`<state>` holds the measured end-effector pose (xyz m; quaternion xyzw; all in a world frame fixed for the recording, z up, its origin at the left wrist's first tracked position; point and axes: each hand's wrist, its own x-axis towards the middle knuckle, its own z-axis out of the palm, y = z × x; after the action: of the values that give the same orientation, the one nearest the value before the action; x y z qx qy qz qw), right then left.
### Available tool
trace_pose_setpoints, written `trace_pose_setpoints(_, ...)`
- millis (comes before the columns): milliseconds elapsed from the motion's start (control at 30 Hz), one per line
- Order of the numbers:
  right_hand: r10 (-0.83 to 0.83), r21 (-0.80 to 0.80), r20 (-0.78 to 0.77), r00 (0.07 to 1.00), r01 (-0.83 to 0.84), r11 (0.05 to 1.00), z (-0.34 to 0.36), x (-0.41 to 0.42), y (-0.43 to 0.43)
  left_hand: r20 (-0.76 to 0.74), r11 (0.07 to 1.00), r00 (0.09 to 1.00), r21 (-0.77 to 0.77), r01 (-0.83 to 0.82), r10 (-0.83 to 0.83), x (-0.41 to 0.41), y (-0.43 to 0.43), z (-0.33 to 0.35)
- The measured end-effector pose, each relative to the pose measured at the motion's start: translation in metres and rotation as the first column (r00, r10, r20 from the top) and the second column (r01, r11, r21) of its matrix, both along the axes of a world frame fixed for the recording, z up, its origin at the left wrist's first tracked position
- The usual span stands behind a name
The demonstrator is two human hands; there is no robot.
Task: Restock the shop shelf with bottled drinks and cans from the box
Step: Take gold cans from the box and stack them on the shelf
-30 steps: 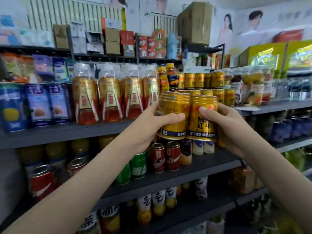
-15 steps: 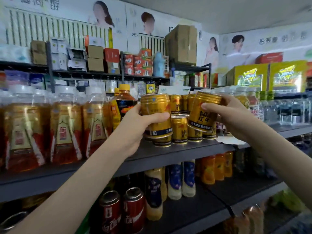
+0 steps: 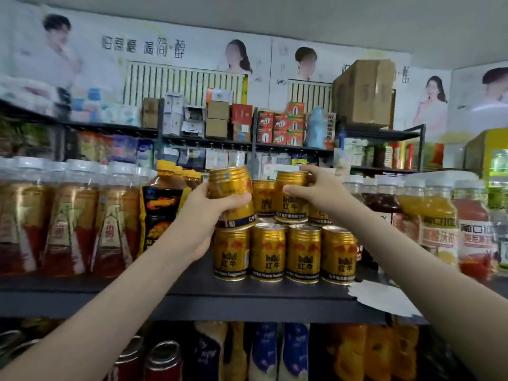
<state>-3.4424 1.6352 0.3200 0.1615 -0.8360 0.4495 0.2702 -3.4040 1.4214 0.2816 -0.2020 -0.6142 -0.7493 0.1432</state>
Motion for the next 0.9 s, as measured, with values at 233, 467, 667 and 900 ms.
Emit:
trace_pose_setpoints(233,-0.066,0.129,-0.072,0.995,0.075,0.989,-0.007,-0.028,-0.012,0.006,0.997,0.997,0.002,-0.071,0.071,-0.008,-0.005,0.006)
trace_pose_setpoints(467,-0.067,0.467,-0.134,0.989,0.122,0.876,-0.006,-0.036,-0.010,-0.022,0.997,0.997,-0.009,-0.078,0.077,-0.017,-0.012,0.006)
trace_pose_setpoints(667,-0.094,0.762,-0.159,0.983,0.182,0.621,0.002,-0.039,-0.011,-0.065,0.997,0.996,-0.044,-0.059,0.056,-0.024,-0.012,0.008)
trace_pose_setpoints(900,-0.106,0.773,-0.269,0.957,0.280,0.570,0.005,-0.040,-0.004,-0.102,0.997,0.993,-0.052,-0.062,0.056,-0.033,-0.011,0.007)
